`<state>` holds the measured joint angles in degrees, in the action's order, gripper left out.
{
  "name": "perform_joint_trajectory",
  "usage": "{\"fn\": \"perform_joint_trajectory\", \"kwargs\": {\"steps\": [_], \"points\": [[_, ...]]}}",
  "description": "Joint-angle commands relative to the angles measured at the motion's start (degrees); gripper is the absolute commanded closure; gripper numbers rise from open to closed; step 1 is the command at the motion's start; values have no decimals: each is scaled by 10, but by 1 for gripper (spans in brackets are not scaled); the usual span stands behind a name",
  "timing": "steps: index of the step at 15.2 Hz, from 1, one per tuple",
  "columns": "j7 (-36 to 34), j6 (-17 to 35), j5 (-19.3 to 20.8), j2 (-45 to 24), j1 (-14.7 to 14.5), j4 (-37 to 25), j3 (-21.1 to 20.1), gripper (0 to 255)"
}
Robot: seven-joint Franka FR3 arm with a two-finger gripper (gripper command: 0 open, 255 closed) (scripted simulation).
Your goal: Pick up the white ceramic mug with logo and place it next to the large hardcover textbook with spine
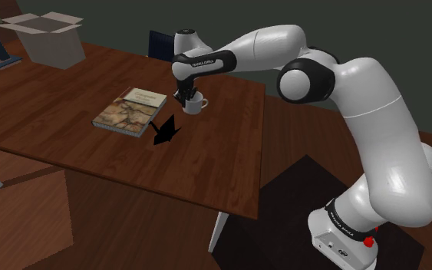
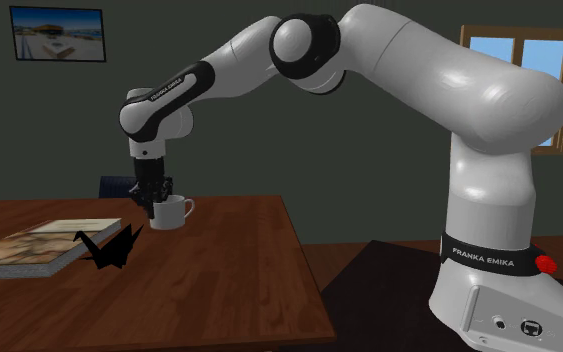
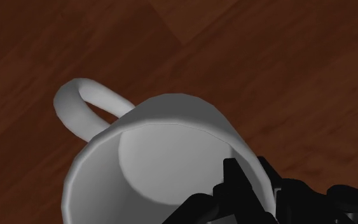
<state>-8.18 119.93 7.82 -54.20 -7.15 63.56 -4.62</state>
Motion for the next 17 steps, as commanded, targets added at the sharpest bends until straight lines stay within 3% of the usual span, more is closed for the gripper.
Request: {"fn": "perform_joint_trajectory", "kwargs": {"steps": [1, 9, 10, 17], "points": [[0, 7, 0, -8, 0, -1, 1, 255], [0, 7, 0, -8, 0, -2, 1, 255], [0, 7, 0, -8, 0, -2, 1, 0], [1, -14, -1, 15, 0, 1, -1, 0]]}}
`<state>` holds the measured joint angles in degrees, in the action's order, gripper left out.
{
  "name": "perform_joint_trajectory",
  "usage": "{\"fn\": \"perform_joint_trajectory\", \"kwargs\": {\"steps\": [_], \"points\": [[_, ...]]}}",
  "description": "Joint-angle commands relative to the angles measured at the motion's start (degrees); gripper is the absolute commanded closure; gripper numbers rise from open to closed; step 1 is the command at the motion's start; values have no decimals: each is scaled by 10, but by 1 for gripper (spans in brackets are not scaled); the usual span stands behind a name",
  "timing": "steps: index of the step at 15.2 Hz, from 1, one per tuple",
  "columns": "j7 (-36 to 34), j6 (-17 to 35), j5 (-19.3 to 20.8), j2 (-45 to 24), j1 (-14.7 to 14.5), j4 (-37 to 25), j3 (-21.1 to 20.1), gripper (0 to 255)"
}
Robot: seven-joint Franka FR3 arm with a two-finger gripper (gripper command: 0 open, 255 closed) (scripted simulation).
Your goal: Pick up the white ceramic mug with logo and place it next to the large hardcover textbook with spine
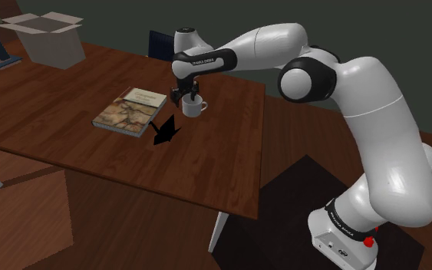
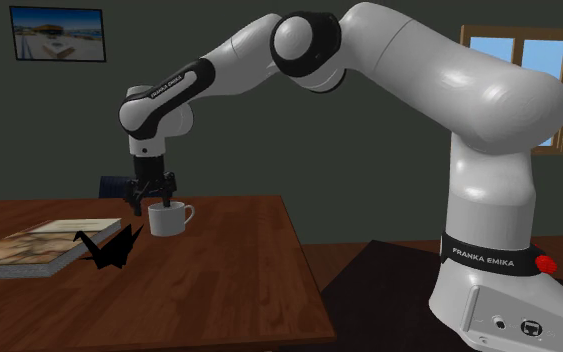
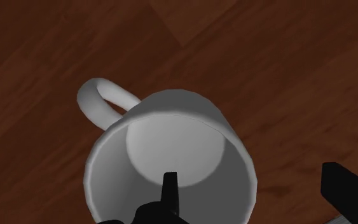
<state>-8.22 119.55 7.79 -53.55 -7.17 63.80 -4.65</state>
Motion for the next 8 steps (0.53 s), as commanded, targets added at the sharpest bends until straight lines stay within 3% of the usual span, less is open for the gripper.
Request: {"fn": "perform_joint_trajectory", "kwargs": {"steps": [1, 8], "points": [[1, -21, -1, 19, 0, -2, -1, 0], [2, -31, -2, 27, 0, -4, -2, 0]]}}
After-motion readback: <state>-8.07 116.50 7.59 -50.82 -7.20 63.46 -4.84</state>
